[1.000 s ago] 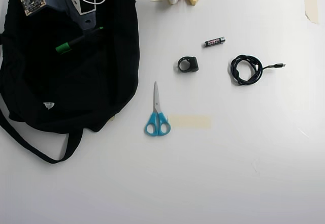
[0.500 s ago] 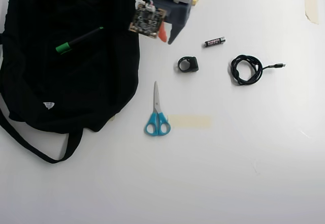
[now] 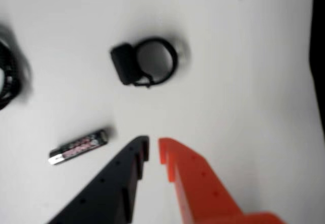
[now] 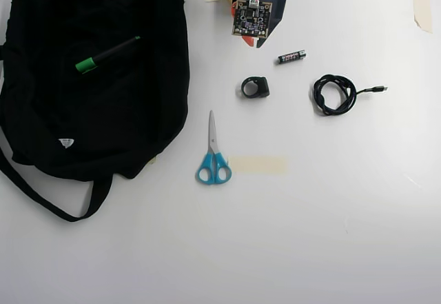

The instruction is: Put the green marker into the black bag

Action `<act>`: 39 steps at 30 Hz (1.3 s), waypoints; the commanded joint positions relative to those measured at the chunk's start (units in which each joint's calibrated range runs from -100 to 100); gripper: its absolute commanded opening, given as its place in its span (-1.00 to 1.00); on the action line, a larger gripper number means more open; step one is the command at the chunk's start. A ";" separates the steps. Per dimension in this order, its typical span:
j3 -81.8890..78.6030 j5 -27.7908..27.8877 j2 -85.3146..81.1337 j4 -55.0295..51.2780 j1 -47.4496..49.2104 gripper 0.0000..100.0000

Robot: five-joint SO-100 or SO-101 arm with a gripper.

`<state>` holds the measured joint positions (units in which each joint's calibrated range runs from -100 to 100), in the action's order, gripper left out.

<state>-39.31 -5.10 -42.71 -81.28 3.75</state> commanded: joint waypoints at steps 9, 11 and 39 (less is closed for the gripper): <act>-16.13 0.28 -21.52 2.21 2.76 -0.96; -19.27 0.28 -24.34 3.42 3.43 -0.96; -49.64 0.28 -56.87 5.91 4.33 -0.96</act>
<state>-84.83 -4.86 -94.02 -74.67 7.71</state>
